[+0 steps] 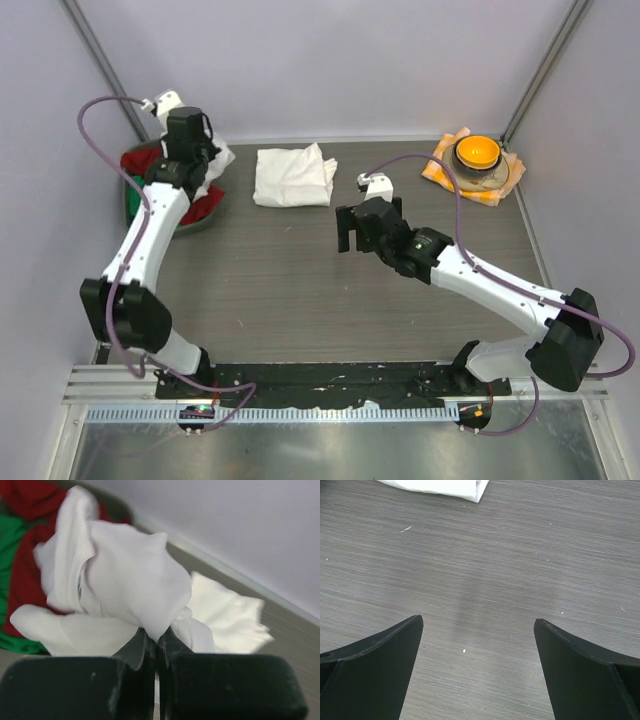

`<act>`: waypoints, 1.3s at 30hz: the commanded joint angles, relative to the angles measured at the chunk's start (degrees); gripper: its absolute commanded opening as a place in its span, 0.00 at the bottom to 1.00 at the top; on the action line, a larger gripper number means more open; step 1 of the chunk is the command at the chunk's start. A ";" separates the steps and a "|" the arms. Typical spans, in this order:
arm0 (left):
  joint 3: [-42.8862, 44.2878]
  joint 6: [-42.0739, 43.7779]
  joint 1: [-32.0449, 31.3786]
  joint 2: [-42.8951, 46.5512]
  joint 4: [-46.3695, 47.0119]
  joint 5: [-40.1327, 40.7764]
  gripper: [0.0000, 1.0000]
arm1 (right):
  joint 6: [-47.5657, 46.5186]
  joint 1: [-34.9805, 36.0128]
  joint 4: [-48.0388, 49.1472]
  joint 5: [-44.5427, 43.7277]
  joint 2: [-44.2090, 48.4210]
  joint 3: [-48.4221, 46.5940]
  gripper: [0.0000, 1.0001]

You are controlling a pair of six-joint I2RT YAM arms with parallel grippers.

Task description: Fold and stack the t-shirts

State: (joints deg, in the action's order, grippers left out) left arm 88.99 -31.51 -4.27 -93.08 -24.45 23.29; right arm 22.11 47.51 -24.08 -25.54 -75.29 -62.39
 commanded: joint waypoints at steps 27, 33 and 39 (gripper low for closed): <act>-26.95 -20.96 -54.27 17.05 -14.71 22.90 1.00 | 3.56 -0.31 -7.83 -0.18 2.87 -1.87 1.00; -29.04 -22.82 -45.57 20.56 -21.26 19.10 1.00 | 4.52 4.16 -5.54 10.76 -1.70 0.95 1.00; -36.60 -23.78 -39.15 18.29 -15.73 13.37 1.00 | 6.98 9.70 -4.58 12.09 -6.80 2.27 0.99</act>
State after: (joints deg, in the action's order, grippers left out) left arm 55.99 -53.47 -45.34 -73.21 -41.43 38.94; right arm 26.81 54.39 -31.55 -16.64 -80.90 -60.80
